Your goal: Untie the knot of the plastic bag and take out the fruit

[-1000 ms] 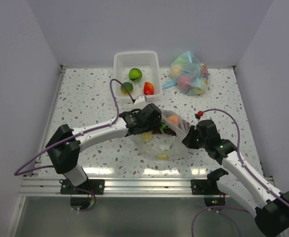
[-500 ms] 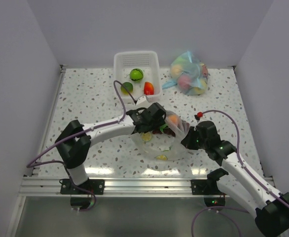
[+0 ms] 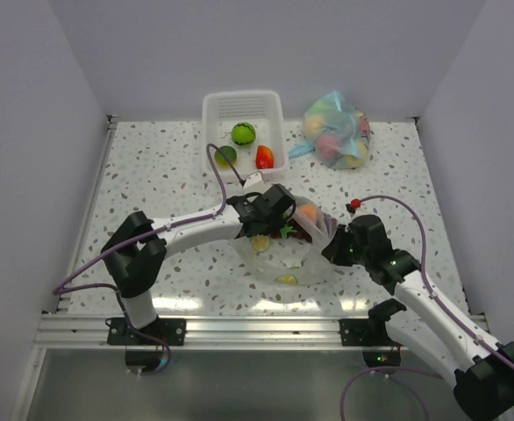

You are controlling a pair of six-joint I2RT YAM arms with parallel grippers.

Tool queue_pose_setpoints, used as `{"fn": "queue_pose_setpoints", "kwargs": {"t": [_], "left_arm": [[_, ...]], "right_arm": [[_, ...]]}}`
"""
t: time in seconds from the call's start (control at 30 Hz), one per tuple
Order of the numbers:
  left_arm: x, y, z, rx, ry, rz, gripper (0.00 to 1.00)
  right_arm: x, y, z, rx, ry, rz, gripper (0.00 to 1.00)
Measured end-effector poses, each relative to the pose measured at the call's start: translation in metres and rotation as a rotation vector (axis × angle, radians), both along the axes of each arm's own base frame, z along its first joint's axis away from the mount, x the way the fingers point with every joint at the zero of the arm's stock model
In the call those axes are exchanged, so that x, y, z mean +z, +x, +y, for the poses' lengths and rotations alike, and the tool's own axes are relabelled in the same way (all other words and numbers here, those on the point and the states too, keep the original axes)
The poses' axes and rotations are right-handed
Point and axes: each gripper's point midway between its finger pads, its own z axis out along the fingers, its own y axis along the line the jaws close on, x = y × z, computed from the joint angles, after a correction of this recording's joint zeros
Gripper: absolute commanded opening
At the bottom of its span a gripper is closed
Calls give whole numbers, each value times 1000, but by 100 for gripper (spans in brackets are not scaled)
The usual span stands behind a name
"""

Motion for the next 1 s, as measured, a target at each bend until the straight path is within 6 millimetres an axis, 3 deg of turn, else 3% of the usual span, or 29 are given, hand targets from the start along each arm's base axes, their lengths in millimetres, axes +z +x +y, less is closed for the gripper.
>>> {"fn": "queue_pose_setpoints", "kwargs": {"t": [0.13,0.27,0.43,0.7,0.9,1.0], "left_arm": [[-4,-3,1,-29,17,9,16],[-11,-10,3,-68,37,30,25],[-15,-16,1,-120,43,50,27],[-21,-19,3,-186,74,66,0],[-18,-31,19,-262,123,69,0],[-7,-43,30,-329,149,67,0]], "right_arm": [[0,0,0,0,0,0,0],[-1,0,0,0,-2,2,0],[-4,0,0,0,-9,17,0],[-6,0,-1,-3,-16,25,0],[-5,2,-3,-13,-24,18,0],[-4,5,-3,-20,-31,16,0]]}}
